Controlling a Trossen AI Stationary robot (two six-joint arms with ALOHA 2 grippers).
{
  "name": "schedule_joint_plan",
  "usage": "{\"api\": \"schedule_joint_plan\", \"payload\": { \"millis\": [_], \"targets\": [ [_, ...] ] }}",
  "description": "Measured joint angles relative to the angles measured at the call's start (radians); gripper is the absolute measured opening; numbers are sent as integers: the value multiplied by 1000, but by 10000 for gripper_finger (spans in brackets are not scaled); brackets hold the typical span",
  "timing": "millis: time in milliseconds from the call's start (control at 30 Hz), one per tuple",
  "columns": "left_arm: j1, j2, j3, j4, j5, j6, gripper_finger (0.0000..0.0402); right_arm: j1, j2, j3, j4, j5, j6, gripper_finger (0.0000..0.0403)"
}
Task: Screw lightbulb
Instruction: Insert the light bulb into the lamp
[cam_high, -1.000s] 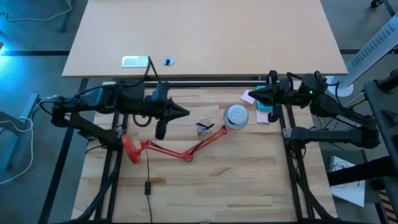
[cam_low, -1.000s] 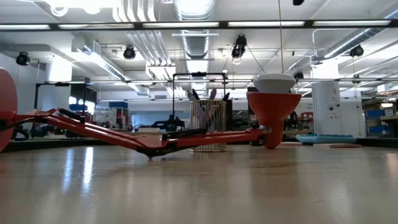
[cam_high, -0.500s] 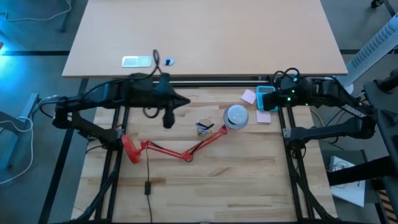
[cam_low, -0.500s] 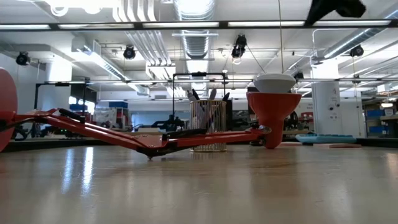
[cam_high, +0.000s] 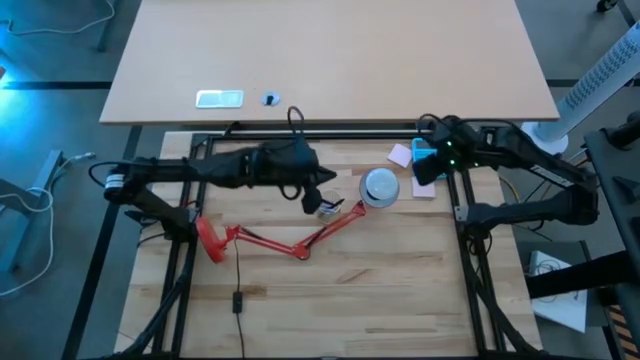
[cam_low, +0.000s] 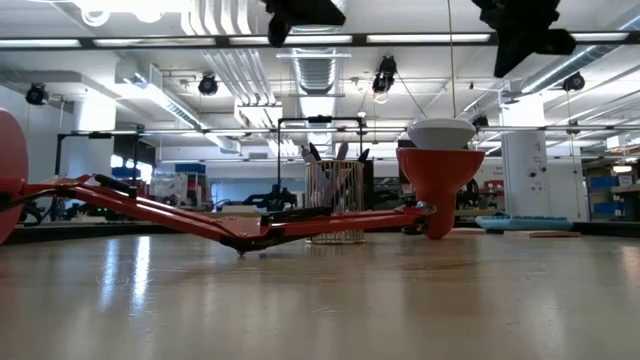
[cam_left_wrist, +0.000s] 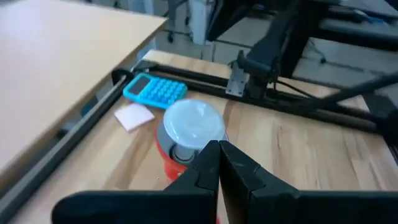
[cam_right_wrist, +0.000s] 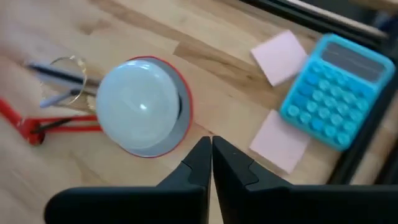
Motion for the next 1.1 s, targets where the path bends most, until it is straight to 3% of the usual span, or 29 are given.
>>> {"api": "schedule_joint_plan", "payload": {
  "millis": [200,333,500,667,800,1100],
  "targets": [
    [-58,7,-117,212,-72,-135,0,-72,23,25,59,-24,-199,1],
    [-72,43,-136,202,-77,-214,0,-159,60,26,131,-98,-336,1],
    [-74,183,4,74,-84,-185,0,-261,177,32,150,-246,-459,0],
    [-68,328,160,-85,-78,-180,0,-322,276,64,151,-275,-496,0],
    [-82,395,224,-68,-54,-173,0,-329,300,59,90,-391,-526,0],
    [-70,552,351,-60,-56,-159,0,-311,285,-11,133,-380,-485,0]
  ]
}}
